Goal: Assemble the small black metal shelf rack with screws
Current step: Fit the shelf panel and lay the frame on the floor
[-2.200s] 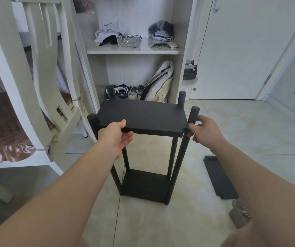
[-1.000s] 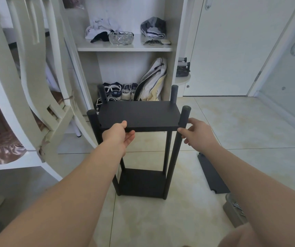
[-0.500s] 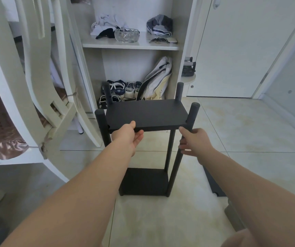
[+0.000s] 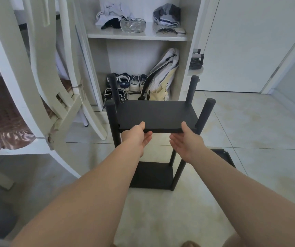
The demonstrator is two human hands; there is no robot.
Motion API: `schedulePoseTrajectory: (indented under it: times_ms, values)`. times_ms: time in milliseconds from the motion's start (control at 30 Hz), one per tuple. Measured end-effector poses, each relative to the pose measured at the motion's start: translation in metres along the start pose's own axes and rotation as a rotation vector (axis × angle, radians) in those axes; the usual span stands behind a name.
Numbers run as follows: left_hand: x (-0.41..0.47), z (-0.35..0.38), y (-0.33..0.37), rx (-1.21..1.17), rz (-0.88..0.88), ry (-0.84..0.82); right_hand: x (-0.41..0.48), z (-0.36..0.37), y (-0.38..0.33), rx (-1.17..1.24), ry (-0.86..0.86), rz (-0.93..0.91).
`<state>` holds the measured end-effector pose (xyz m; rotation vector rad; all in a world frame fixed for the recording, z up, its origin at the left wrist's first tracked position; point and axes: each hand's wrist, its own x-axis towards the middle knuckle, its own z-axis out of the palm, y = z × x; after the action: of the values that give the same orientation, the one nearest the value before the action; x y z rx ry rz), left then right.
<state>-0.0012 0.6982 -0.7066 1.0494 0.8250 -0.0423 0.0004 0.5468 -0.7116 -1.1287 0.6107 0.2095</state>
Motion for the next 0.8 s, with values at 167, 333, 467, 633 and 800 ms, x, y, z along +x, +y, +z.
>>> schedulePoseTrajectory:
  times_ms: [167,333,467,633,800]
  values:
    - [0.014,-0.006,-0.031,-0.049,-0.021,0.065,0.013,-0.005,0.018,0.025,0.014,0.056]
    - [0.031,-0.015,-0.07,-0.08,-0.003,0.146,0.027,-0.016,0.052,0.039,0.049,0.117]
    - [0.045,-0.021,-0.092,-0.061,0.0,0.14,0.037,-0.022,0.073,0.046,0.083,0.153]
    - [0.06,-0.027,-0.11,-0.058,-0.051,0.197,0.046,-0.026,0.091,0.032,0.128,0.188]
    - [0.07,-0.029,-0.116,-0.053,-0.079,0.229,0.055,-0.027,0.102,0.037,0.151,0.196]
